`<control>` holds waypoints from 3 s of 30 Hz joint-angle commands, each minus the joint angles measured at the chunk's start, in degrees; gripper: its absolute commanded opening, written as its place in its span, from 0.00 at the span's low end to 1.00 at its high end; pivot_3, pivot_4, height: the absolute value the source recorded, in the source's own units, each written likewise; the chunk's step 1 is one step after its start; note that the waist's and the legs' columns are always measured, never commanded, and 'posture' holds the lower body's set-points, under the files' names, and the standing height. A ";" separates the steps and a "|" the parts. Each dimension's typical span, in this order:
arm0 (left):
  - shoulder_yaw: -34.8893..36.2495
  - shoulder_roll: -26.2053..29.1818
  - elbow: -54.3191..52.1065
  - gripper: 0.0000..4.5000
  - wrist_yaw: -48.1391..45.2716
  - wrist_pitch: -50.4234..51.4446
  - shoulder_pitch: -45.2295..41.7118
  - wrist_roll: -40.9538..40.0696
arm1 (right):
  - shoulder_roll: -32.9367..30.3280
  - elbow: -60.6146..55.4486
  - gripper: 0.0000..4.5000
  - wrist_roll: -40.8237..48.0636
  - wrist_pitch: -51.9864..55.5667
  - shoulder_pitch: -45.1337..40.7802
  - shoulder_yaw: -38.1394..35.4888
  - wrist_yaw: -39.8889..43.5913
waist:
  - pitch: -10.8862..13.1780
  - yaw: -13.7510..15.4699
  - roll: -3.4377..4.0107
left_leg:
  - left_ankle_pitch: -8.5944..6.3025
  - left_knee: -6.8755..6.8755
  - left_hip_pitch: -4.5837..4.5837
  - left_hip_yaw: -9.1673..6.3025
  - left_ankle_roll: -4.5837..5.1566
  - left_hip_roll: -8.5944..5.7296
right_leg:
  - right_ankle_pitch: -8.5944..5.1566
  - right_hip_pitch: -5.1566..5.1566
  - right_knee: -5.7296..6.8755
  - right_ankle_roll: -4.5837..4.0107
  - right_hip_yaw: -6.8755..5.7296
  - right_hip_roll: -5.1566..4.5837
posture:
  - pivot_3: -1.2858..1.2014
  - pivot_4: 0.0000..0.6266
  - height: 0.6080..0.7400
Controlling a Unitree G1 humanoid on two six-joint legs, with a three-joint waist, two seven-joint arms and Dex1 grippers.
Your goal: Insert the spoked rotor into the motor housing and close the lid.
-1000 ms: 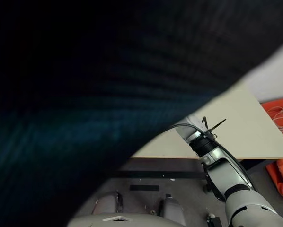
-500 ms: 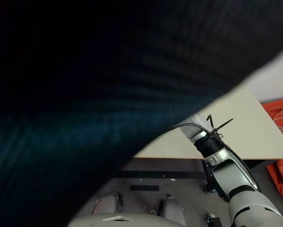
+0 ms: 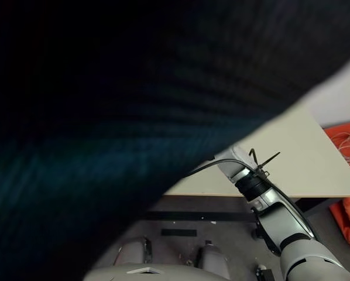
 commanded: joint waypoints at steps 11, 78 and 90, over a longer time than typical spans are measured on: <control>0.58 0.65 -1.20 0.99 -0.22 -1.10 -0.82 -0.15 | 0.05 5.67 0.44 -1.25 -2.74 -0.68 -0.80 -2.75 | 0.00 -0.21 -0.01 | 0.00 0.00 0.30 0.01 0.00 0.01 | -0.12 0.20 0.00 0.21 0.02 0.00 | 0.52 0.00 1.00; 0.65 0.14 0.01 0.99 0.34 -2.38 -1.19 0.22 | 5.12 -17.66 0.60 17.78 19.96 -2.83 -5.04 2.10 | 0.02 0.16 -0.01 | 0.14 -0.32 -0.17 0.02 -0.24 -0.01 | -0.04 -0.39 0.00 -0.03 0.00 0.00 | 0.52 0.00 1.00; 0.55 0.18 1.00 0.99 -0.01 -2.54 -2.04 0.30 | -2.23 -23.09 0.60 20.69 23.79 0.96 -7.62 -0.63 | 0.02 0.33 -0.02 | 0.15 -0.27 0.00 0.01 -0.24 -0.01 | -0.05 -0.19 0.00 0.00 0.01 0.00 | 0.52 0.00 1.00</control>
